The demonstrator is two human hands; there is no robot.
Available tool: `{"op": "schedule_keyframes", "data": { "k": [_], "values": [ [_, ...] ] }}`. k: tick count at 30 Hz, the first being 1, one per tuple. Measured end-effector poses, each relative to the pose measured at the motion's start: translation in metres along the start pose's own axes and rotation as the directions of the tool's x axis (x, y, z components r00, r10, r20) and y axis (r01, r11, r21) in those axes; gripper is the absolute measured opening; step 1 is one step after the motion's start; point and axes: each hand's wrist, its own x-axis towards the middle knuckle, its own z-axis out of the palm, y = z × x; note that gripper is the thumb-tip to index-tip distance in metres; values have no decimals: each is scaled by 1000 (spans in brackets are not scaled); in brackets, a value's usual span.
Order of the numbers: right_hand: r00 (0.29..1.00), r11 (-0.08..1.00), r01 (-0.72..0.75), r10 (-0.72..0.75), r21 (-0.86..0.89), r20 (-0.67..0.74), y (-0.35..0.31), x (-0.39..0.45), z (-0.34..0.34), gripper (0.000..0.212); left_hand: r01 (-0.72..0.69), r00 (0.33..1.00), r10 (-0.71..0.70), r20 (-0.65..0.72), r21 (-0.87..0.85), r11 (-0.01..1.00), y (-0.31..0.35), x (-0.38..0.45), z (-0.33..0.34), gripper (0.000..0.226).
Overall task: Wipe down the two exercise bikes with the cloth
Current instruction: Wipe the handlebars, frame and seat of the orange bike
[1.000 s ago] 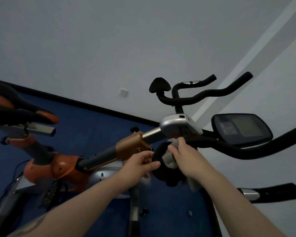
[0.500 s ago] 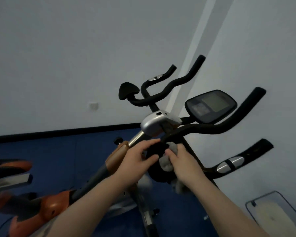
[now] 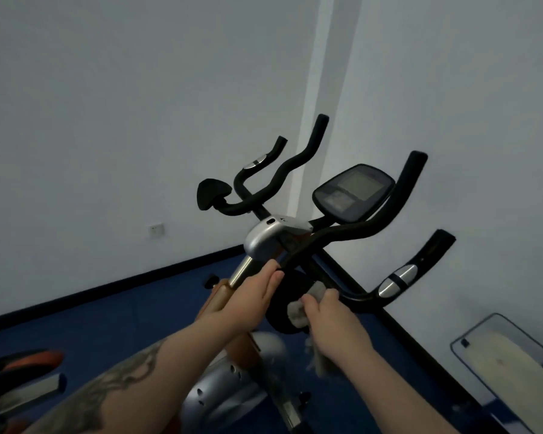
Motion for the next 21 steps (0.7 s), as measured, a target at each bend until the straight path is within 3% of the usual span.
{"op": "schedule_keyframes", "data": {
  "k": [5,10,16,21],
  "values": [
    [997,997,-82,82,-7,10,-17,14,-10,55,6,996,1,85,-75,997,-16,12,2,22],
    [973,990,-85,108,116,-204,-10,-21,27,41,22,994,-8,106,-123,992,-21,18,3,26],
    [981,985,-170,170,5,-93,-18,-3,5,45,50,997,-39,69,-163,985,-18,17,7,27],
    [951,977,-197,211,82,-228,-21,-21,29,41,113,987,-84,139,-214,970,-12,15,2,29]
  ]
}}
